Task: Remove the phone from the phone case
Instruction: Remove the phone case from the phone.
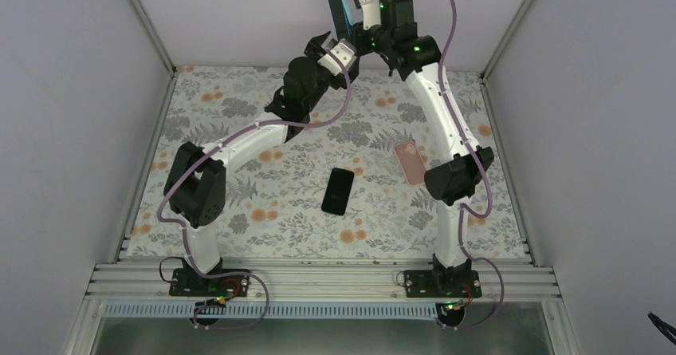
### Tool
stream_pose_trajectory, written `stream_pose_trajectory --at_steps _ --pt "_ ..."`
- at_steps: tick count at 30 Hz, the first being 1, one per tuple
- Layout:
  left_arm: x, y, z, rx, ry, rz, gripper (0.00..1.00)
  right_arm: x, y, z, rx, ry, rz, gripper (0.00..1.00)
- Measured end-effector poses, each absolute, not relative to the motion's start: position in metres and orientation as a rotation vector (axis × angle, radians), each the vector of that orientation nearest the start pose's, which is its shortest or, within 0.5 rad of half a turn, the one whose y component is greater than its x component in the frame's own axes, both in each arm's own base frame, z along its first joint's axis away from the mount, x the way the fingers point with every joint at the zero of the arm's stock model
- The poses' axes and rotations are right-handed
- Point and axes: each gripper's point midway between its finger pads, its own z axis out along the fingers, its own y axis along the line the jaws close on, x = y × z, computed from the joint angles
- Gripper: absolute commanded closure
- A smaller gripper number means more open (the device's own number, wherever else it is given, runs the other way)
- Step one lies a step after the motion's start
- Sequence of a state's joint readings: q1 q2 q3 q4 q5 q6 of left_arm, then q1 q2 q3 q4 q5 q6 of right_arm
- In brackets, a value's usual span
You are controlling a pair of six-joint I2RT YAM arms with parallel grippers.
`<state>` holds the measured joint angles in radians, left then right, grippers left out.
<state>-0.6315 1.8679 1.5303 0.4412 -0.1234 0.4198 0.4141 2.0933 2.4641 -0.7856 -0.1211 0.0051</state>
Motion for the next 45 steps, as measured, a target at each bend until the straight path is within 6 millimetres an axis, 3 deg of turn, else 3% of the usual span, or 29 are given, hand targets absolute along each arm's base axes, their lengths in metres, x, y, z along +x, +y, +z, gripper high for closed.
stream_pose_trajectory --at_steps 20,27,33,38,45 --pt "0.494 -0.321 0.383 0.563 1.311 -0.055 0.07 0.523 0.258 0.389 -0.498 1.939 0.394 0.97" --pt "0.499 -0.321 0.391 0.508 1.297 -0.013 0.25 0.524 0.263 0.398 -0.500 1.900 0.398 0.97" --pt "0.498 -0.313 0.392 0.400 1.286 0.051 0.30 0.525 0.265 0.403 -0.499 1.878 0.405 0.97" --pt "0.501 -0.297 0.382 0.310 1.317 0.084 0.34 0.521 0.274 0.404 -0.512 1.871 0.429 0.97" --pt "0.504 -0.295 0.372 0.229 1.385 0.003 0.34 0.522 0.275 0.400 -0.507 1.880 0.445 0.97"
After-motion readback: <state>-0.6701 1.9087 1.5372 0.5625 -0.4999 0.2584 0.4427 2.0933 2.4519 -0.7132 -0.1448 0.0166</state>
